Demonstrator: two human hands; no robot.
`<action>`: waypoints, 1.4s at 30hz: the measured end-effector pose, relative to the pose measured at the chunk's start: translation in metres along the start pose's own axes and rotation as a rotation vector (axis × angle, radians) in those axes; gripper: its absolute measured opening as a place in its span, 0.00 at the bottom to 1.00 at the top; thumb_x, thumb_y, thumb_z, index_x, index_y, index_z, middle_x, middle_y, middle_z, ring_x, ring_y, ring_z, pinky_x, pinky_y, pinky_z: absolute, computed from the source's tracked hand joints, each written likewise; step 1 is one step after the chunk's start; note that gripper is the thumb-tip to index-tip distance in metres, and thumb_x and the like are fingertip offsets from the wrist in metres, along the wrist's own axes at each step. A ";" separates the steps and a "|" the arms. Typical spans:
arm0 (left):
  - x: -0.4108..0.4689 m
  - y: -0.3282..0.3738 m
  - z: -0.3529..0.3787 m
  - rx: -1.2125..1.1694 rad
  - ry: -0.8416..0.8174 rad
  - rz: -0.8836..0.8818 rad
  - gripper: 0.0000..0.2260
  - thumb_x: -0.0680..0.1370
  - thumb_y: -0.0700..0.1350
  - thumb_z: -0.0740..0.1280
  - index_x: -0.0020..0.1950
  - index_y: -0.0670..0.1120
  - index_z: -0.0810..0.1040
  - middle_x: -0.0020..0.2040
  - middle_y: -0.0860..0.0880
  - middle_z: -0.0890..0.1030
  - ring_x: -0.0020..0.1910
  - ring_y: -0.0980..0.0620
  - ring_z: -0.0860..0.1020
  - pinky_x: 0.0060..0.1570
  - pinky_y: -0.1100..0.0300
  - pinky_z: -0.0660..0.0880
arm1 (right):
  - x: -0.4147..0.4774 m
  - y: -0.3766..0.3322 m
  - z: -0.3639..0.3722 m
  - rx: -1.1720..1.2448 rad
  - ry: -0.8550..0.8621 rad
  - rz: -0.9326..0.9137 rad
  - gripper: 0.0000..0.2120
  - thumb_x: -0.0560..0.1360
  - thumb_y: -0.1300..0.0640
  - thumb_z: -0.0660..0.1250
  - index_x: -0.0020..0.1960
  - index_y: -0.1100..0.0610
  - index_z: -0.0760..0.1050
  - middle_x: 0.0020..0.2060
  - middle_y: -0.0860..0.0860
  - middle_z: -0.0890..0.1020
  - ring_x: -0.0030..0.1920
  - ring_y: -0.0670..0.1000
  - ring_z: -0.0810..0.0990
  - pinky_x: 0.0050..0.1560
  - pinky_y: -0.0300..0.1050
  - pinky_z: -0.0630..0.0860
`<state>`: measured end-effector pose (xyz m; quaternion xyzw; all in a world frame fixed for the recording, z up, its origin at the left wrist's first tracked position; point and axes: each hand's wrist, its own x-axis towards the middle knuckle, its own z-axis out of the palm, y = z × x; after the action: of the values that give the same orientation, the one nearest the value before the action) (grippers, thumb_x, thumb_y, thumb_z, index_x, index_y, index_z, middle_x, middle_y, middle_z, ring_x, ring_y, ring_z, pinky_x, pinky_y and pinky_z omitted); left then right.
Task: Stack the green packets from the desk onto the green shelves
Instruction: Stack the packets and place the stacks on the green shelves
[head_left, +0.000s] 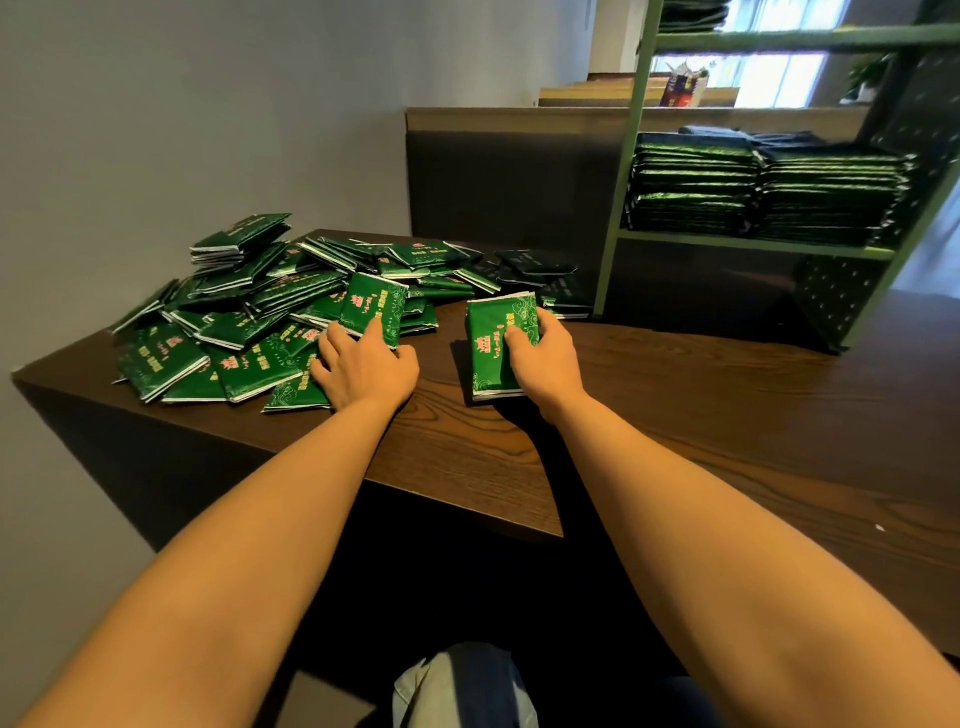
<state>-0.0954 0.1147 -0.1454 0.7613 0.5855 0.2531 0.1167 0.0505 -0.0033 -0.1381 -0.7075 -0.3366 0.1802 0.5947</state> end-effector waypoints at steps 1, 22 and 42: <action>-0.001 -0.002 0.000 -0.049 0.045 0.007 0.23 0.79 0.54 0.62 0.74 0.51 0.69 0.77 0.40 0.59 0.77 0.40 0.56 0.73 0.41 0.52 | 0.000 0.001 0.000 0.004 -0.002 -0.008 0.08 0.82 0.55 0.64 0.60 0.49 0.77 0.55 0.47 0.84 0.58 0.53 0.83 0.63 0.60 0.79; -0.019 0.008 -0.017 -0.612 0.152 0.031 0.16 0.78 0.40 0.67 0.66 0.44 0.79 0.65 0.46 0.79 0.34 0.64 0.70 0.43 0.64 0.66 | 0.021 0.021 0.000 0.204 0.037 0.149 0.38 0.69 0.43 0.67 0.76 0.57 0.70 0.68 0.55 0.79 0.64 0.58 0.81 0.66 0.61 0.78; -0.070 0.037 -0.034 -0.883 0.040 0.183 0.07 0.79 0.35 0.63 0.50 0.42 0.80 0.41 0.51 0.77 0.38 0.60 0.73 0.35 0.76 0.69 | -0.028 -0.037 0.018 0.520 -0.047 0.468 0.19 0.81 0.54 0.61 0.71 0.54 0.72 0.55 0.58 0.86 0.51 0.59 0.87 0.45 0.57 0.85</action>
<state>-0.0953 0.0330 -0.1160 0.6820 0.3539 0.5028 0.3961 0.0095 -0.0070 -0.1107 -0.5862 -0.1216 0.4076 0.6896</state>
